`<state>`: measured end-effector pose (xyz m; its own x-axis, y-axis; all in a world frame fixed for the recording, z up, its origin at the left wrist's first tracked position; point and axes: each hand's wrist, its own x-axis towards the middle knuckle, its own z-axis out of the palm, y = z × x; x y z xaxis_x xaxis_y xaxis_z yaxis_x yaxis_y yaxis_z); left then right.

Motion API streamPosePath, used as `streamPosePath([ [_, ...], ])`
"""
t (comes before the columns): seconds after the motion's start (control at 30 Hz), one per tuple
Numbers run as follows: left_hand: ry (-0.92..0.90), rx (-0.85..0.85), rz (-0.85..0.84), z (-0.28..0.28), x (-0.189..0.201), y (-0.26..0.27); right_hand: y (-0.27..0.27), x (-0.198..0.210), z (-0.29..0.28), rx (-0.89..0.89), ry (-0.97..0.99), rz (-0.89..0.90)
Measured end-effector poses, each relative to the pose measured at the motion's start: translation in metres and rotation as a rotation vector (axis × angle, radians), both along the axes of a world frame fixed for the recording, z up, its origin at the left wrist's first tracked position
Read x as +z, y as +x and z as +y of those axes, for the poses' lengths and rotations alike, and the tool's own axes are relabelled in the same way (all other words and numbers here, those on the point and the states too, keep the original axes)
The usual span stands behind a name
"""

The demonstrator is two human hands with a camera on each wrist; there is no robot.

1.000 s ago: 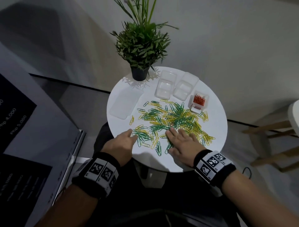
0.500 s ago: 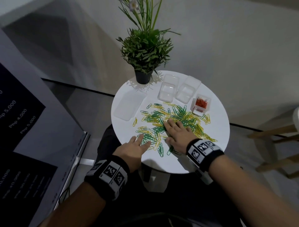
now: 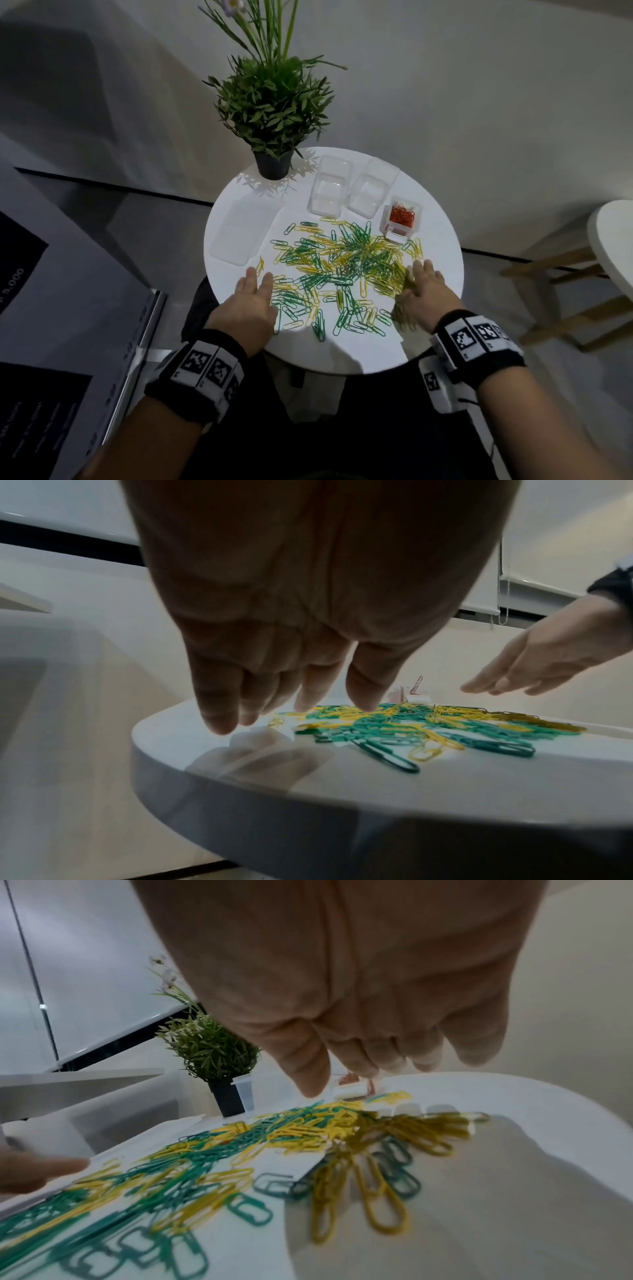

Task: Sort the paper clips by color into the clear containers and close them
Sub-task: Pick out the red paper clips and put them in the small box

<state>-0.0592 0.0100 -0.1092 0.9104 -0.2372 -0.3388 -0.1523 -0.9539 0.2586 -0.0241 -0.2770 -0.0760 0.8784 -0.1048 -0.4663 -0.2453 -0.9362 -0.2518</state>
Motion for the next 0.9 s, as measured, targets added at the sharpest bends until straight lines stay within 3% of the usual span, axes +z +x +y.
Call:
streamPosePath([
  [0.13,0.142,-0.045,0.042,-0.013,0.004,0.007,-0.004,-0.005,0.011,0.038,0.05,0.045],
  [0.2,0.049,0.021,0.107,-0.02,0.001,0.006,-0.004,-0.006,0.021,0.064,0.072,0.027],
  [0.33,-0.043,0.054,-0.038,-0.026,0.004,0.002,-0.005,0.001,0.028,0.079,0.142,-0.061],
  [0.47,-0.161,0.077,-0.117,-0.038,0.018,0.004,-0.012,0.004,0.009,0.049,0.163,-0.275],
  [0.67,0.043,-0.142,-0.092,-0.065,0.014,0.034,-0.001,-0.008,0.031,0.384,0.05,-0.236],
  [0.77,0.162,-0.162,-0.077,-0.068,0.012,0.044,0.017,-0.015,0.039,0.414,-0.091,-0.157],
  [0.9,0.159,-0.138,-0.111,-0.057,0.01,0.044,0.02,-0.009,0.027,0.419,-0.121,-0.146],
])
